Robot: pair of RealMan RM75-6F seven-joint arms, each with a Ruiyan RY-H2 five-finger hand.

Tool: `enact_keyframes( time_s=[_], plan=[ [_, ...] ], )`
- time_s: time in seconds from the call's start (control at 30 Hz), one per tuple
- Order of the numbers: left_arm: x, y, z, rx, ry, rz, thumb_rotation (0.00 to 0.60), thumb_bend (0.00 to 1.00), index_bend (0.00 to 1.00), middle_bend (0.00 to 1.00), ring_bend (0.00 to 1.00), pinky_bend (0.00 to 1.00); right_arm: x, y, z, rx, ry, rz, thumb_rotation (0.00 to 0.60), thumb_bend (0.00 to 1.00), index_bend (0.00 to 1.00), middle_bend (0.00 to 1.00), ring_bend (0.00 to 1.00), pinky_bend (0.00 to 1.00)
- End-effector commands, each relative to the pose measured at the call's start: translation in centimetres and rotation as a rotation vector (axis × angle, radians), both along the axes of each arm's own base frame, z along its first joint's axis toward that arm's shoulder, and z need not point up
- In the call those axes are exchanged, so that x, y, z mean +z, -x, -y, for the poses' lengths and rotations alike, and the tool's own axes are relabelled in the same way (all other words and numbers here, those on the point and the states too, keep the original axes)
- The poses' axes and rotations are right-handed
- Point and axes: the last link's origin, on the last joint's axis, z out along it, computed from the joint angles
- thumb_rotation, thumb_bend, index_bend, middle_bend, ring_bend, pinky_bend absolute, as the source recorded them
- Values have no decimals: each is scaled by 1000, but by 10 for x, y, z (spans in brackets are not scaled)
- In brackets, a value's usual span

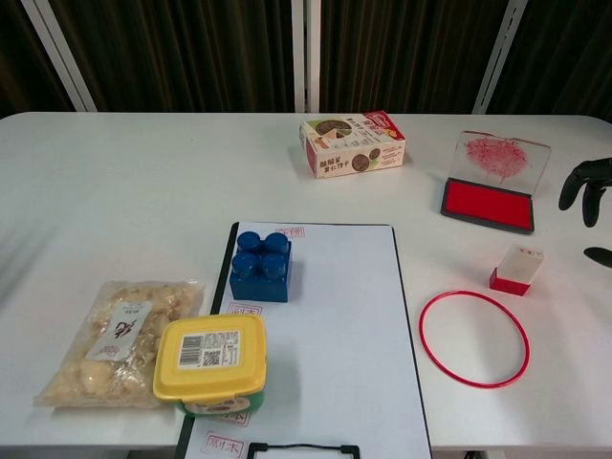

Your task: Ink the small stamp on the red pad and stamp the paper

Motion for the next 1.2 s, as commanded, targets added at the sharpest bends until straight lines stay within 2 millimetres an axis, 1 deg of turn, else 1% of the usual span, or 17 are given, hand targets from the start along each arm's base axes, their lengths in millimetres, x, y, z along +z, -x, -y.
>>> enact_keyframes(
  time_s=[0.03,0.33,0.47,0.77,1.2],
  plan=[
    [0,0,0,0,1,1,600,0,105,128,116,201,-6,-2,4,-6,-2,0,600,177,390,453,762,961],
    [4,3,1,7,-8,0,600,0,105,128,117,201,-19,-2,6,-35,-37,-19,600,181,405,450,760,961],
    [6,4,2,9,-13,-1,600,0,105,128,117,201,-22,-2,6,-32,-39,-26,600,181,419,427,757,961],
    [7,6,3,16,-17,0,600,0,105,128,117,201,-29,-1,7,-33,-61,-33,600,187,419,413,756,961],
    [10,9,5,27,-23,0,600,0,105,128,117,201,-40,-5,9,-16,-103,-38,600,195,421,360,755,961]
  ],
)
